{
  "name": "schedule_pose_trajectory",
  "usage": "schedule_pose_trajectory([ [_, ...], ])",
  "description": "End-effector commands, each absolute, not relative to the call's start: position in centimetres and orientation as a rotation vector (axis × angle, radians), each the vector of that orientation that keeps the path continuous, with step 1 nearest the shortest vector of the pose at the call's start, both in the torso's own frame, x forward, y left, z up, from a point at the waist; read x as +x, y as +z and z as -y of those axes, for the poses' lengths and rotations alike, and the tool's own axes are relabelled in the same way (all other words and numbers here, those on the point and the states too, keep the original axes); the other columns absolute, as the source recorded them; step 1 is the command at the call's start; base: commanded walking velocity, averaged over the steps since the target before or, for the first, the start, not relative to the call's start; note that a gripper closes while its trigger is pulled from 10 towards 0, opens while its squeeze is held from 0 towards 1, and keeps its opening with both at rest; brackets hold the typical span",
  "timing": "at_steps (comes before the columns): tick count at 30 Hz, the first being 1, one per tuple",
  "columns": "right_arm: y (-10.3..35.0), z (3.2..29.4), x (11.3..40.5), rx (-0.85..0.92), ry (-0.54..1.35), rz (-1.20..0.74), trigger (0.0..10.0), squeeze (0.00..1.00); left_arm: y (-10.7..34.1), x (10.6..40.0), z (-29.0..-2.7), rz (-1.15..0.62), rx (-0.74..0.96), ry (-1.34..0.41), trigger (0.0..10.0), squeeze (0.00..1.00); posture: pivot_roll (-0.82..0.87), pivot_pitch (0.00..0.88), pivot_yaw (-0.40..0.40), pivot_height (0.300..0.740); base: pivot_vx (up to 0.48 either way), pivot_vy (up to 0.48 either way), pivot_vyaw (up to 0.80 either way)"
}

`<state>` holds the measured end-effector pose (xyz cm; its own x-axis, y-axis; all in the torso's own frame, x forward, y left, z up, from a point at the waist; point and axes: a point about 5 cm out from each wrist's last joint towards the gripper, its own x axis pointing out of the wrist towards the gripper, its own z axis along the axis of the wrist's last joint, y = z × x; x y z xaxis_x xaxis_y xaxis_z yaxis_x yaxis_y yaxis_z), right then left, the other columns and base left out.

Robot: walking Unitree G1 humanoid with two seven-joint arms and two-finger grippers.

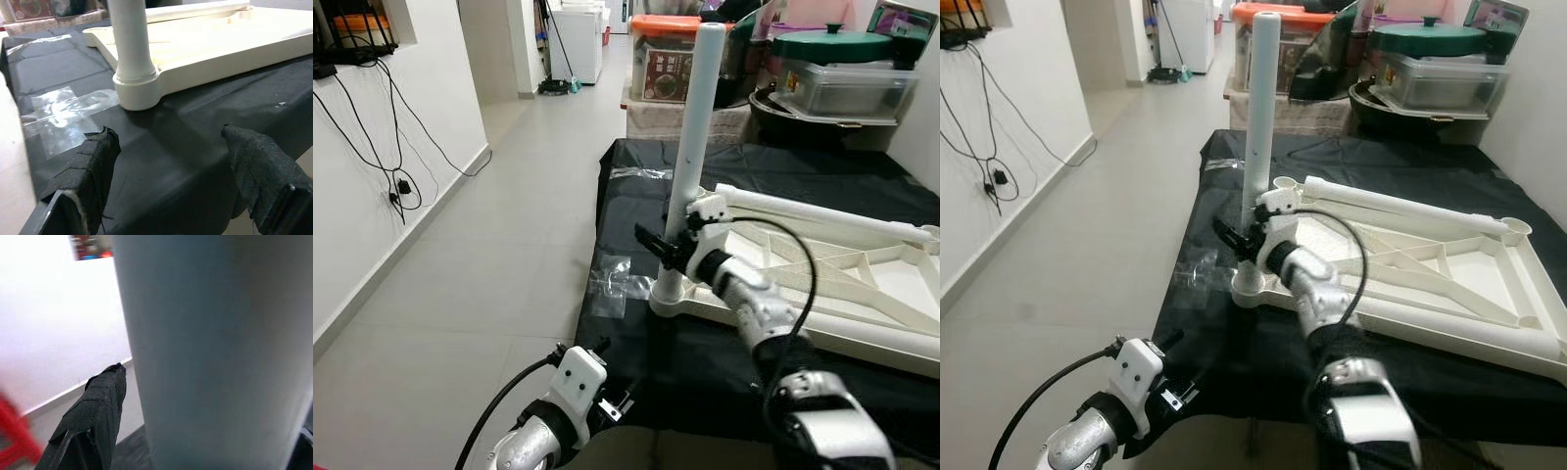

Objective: Building children table

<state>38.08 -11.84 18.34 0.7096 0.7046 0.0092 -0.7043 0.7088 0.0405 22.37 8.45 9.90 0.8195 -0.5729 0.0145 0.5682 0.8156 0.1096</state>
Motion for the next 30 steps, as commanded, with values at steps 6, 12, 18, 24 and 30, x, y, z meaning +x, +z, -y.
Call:
schedule_pose_trajectory([
  [6, 18.0, 7.6, 37.0, 0.026, 1.227, -0.107, 10.0, 0.00, 9.6, 22.1, -8.4, 0.041, 0.112, -0.613, 10.0, 0.00, 0.11, 0.000, -0.074, 0.740, 0.000, 0.000, 0.00],
  [12, 17.8, 6.0, 36.5, -0.005, 1.365, -0.142, 8.9, 0.00, 9.6, 21.9, -8.3, 0.042, 0.115, -0.613, 10.0, 0.00, 0.12, 0.000, -0.079, 0.740, 0.000, 0.000, 0.00],
  [18, 17.9, 5.0, 36.6, -0.021, 1.326, -0.099, 0.0, 0.00, 9.5, 21.8, -8.3, 0.038, 0.113, -0.616, 10.0, 0.00, 0.11, 0.000, -0.070, 0.740, 0.000, 0.000, 0.00],
  [24, 17.8, 5.1, 37.2, -0.046, 1.151, -0.031, 0.0, 0.00, 9.4, 21.7, -8.3, 0.035, 0.112, -0.622, 10.0, 0.00, 0.11, 0.000, -0.064, 0.740, 0.000, 0.000, 0.00],
  [30, 17.4, 7.4, 39.3, -0.028, 0.553, -0.026, 0.0, 0.00, 9.5, 21.8, -8.3, 0.037, 0.111, -0.620, 10.0, 0.00, 0.10, 0.000, -0.060, 0.740, 0.000, 0.000, 0.00],
])
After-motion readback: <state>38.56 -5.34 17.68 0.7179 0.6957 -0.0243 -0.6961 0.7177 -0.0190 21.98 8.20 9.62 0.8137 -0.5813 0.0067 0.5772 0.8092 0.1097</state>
